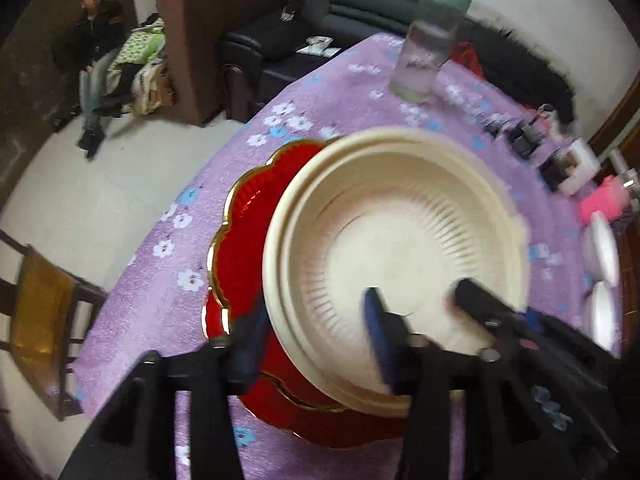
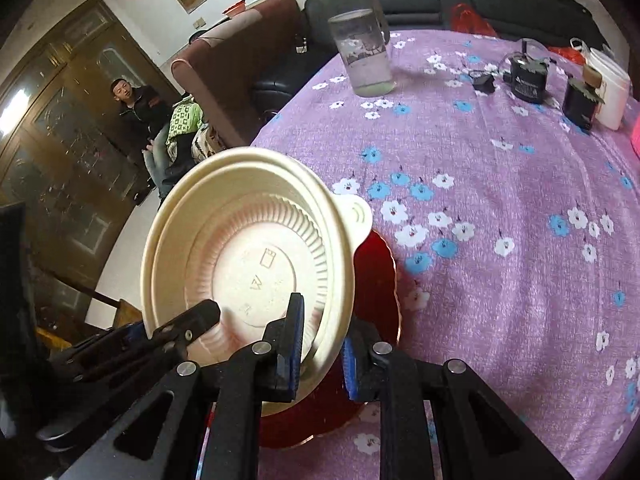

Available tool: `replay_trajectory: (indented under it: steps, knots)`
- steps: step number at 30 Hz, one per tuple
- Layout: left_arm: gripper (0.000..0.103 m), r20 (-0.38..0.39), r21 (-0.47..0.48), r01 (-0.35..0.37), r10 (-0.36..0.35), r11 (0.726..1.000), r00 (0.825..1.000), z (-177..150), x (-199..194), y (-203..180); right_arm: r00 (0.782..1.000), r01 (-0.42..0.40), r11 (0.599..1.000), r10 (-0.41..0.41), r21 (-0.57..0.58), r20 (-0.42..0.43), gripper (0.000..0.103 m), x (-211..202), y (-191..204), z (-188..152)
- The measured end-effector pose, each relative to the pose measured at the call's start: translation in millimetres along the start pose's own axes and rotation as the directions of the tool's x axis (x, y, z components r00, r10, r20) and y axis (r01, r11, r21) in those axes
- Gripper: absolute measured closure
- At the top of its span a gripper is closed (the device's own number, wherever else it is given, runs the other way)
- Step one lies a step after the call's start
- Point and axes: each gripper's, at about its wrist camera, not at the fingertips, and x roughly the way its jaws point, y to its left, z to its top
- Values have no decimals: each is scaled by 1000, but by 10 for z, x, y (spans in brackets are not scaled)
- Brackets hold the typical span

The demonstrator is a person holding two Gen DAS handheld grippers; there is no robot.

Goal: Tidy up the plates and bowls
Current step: 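Carry the cream bowl and lower it onto the red plate stack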

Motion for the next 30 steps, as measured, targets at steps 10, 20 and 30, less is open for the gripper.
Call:
replay_trajectory:
  steps: [10, 20, 30]
  knots:
    - [40, 201, -23, 33, -28, 999, 979, -202, -556, 115, 990, 22, 998, -14, -51, 141, 46, -222, 1, -10]
    - [8, 600, 14, -88, 62, 996, 798, -818, -1253, -496, 929, 48, 998, -34, -27, 370, 45, -1105, -469, -560]
    - [5, 634, 172, -199, 46, 965, 772, -1152, -1217, -1491, 801, 195, 970, -243, 146, 547, 40, -1741, -1304, -922]
